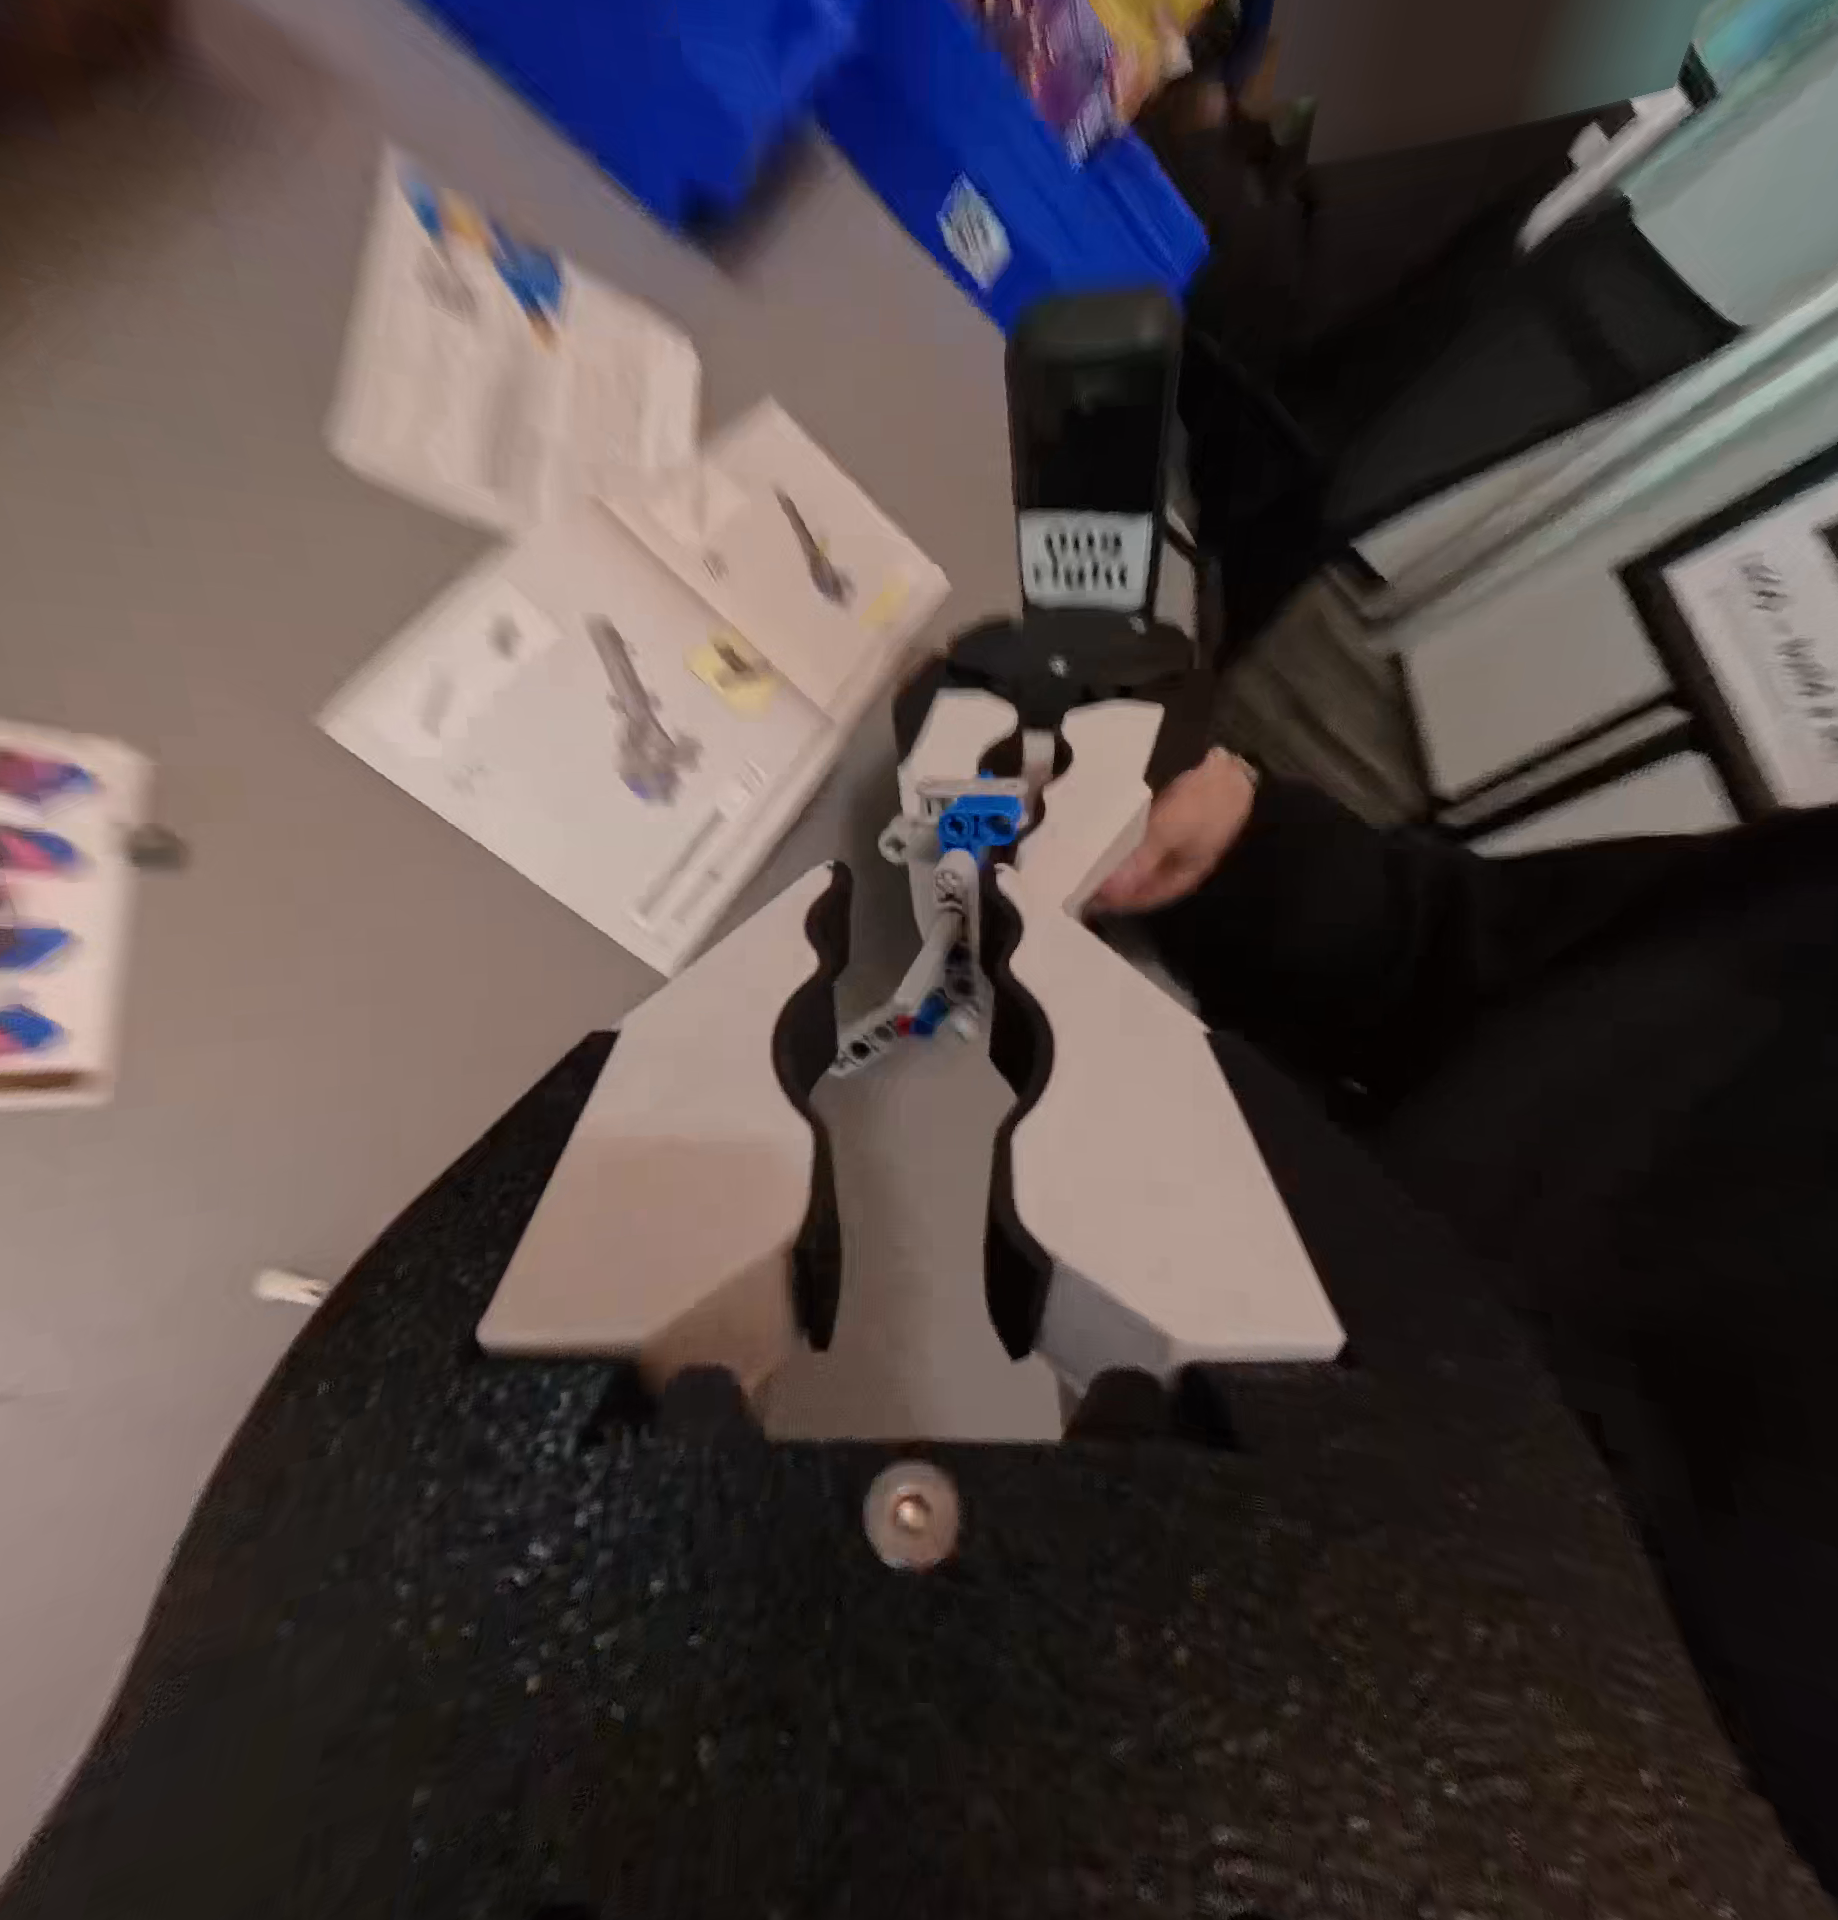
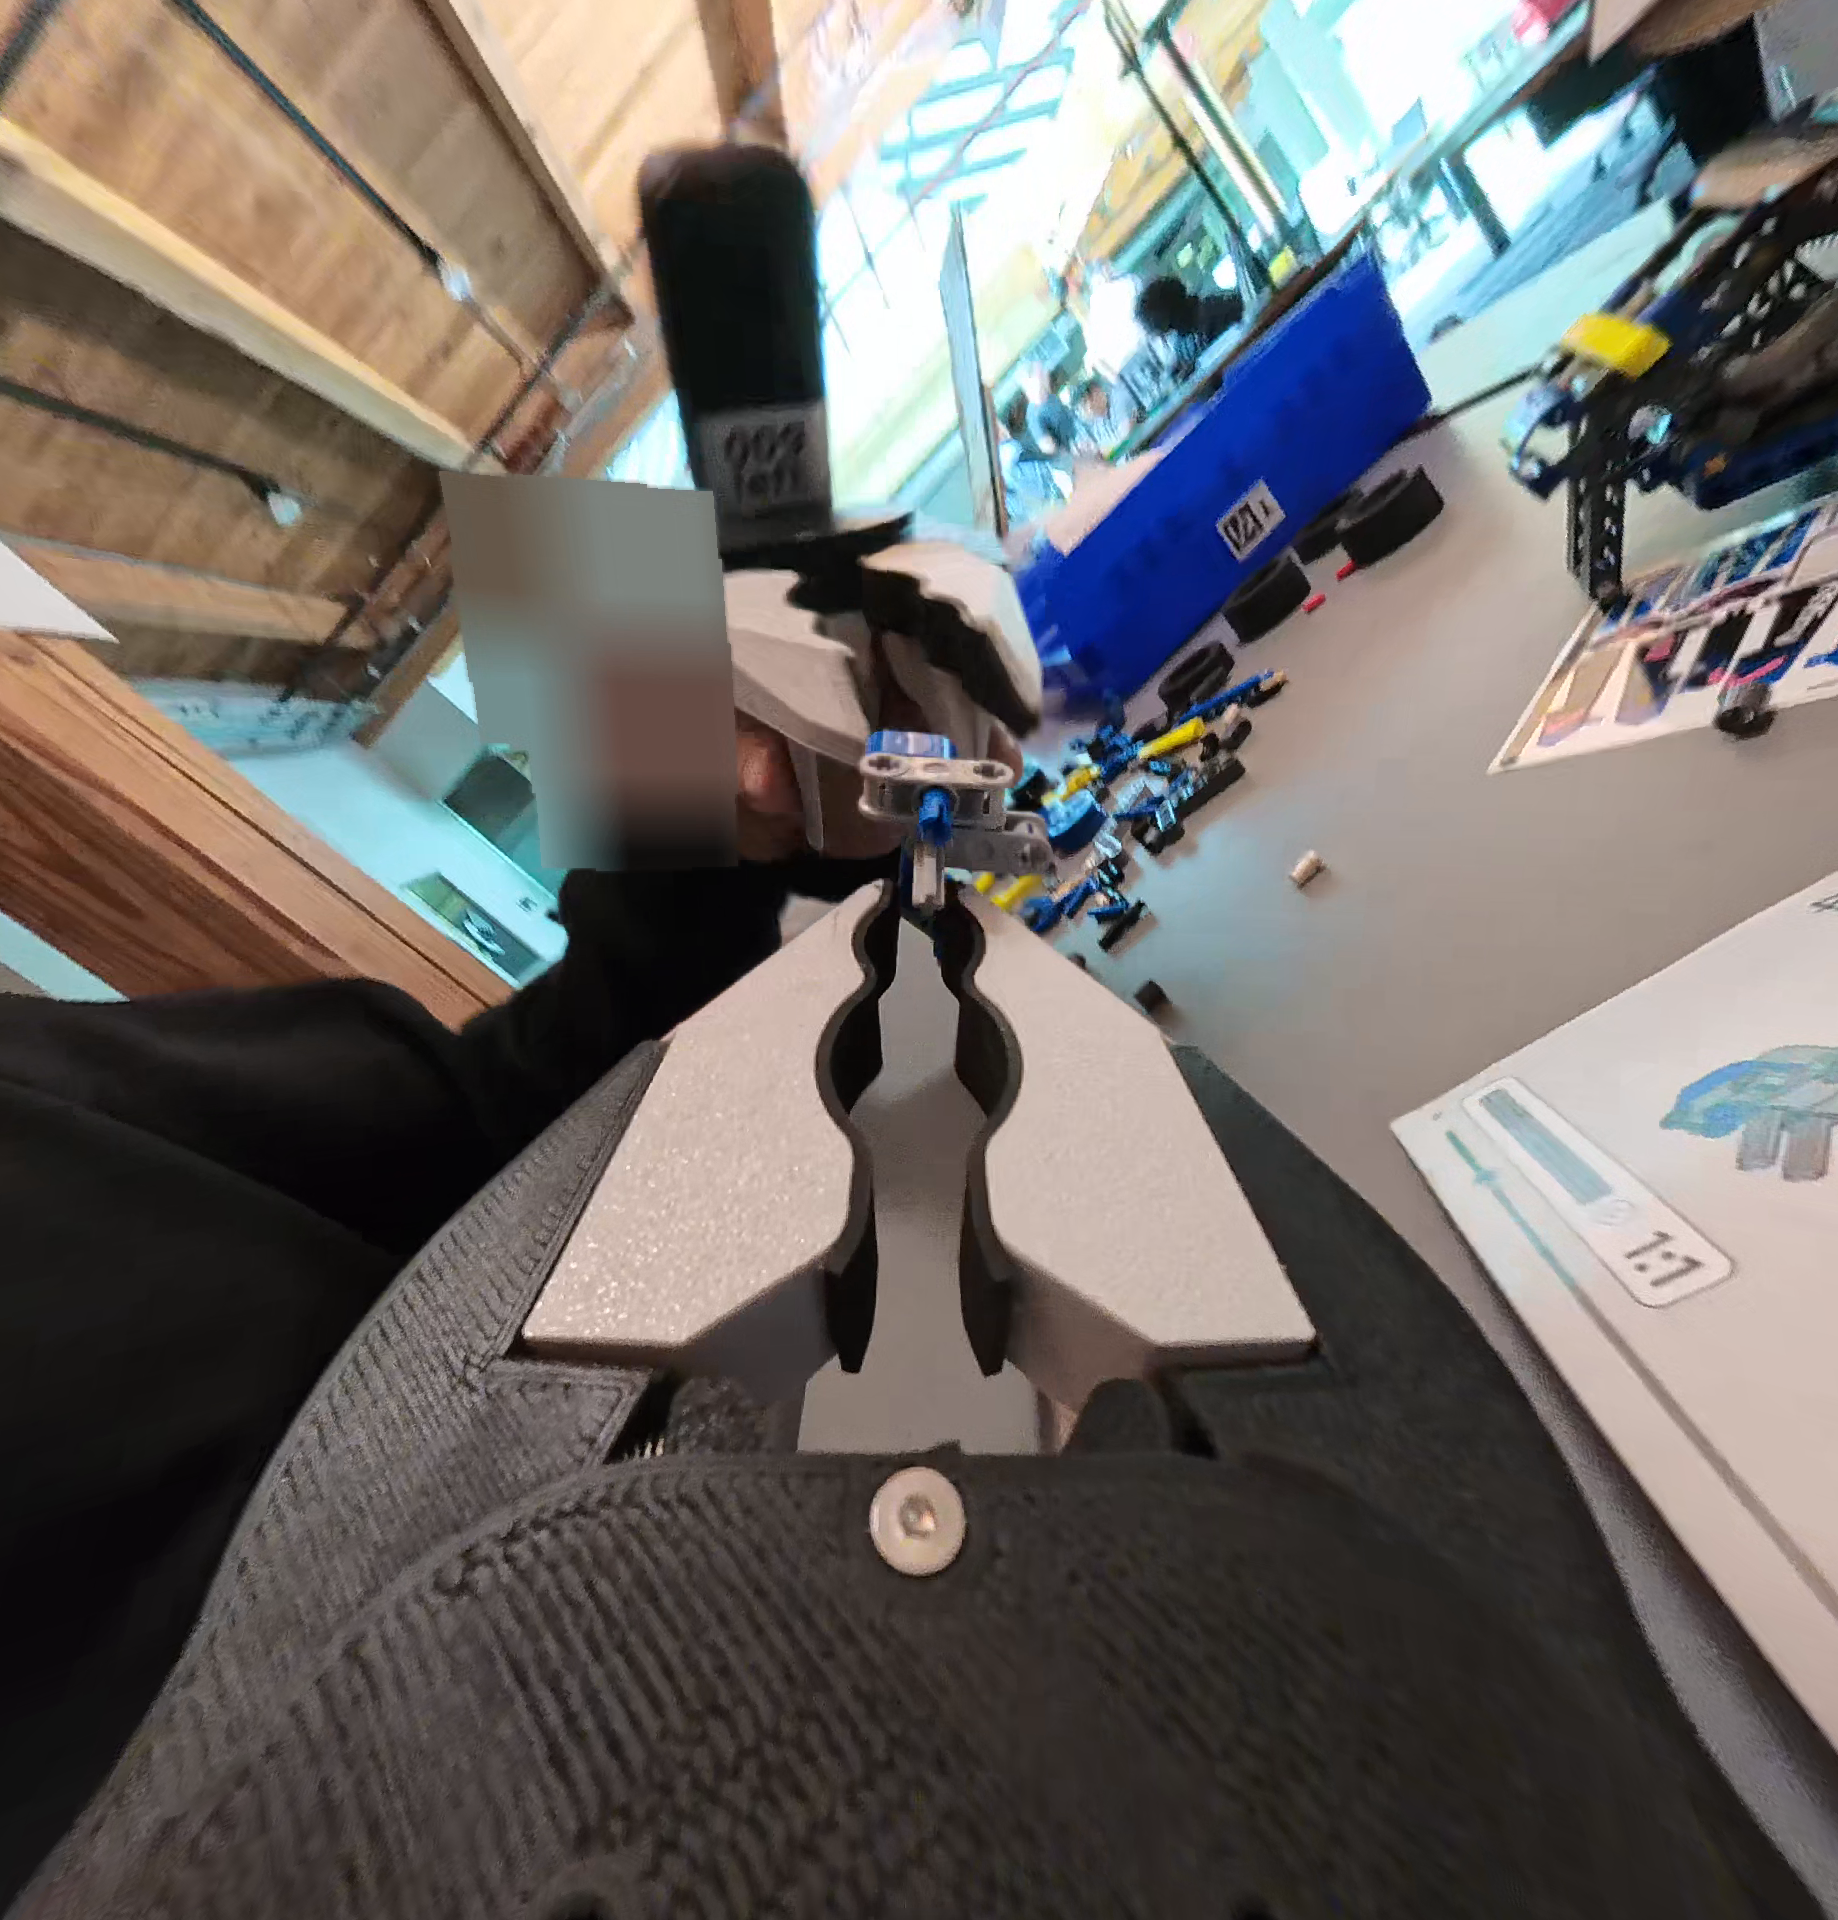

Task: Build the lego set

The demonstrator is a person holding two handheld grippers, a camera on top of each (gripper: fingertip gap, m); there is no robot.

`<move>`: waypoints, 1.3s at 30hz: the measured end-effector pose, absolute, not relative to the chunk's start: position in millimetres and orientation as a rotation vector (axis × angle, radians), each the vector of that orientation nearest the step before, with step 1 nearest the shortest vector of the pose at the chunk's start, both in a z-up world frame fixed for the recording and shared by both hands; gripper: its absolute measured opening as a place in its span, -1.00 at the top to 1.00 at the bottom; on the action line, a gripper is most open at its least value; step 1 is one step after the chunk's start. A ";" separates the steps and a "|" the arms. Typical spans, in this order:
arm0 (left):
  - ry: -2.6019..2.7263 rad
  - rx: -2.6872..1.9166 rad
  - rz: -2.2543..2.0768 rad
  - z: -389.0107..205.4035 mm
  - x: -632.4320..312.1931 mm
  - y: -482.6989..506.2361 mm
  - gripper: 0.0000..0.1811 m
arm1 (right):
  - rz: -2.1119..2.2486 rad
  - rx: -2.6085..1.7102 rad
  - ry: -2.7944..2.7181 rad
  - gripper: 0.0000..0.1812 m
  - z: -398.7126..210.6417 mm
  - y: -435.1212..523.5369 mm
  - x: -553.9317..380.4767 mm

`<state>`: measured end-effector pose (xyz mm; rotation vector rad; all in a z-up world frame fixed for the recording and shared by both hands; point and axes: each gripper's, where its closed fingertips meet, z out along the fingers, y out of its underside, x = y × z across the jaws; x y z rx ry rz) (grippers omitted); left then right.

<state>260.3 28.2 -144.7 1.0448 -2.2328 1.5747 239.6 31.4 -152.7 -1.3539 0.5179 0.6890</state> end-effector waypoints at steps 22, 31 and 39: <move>-3.183 1.062 1.949 -141.7 253.5 22.9 0.35 | 0.827 -1.135 0.511 0.95 -132.1 23.9 242.0; -3.398 0.983 1.922 -144.0 256.3 21.4 0.56 | 0.835 -1.164 0.522 0.94 -135.5 27.2 239.7; -3.229 1.111 1.944 -152.1 255.8 21.3 0.57 | 0.802 -1.250 0.566 0.95 -146.1 28.1 241.4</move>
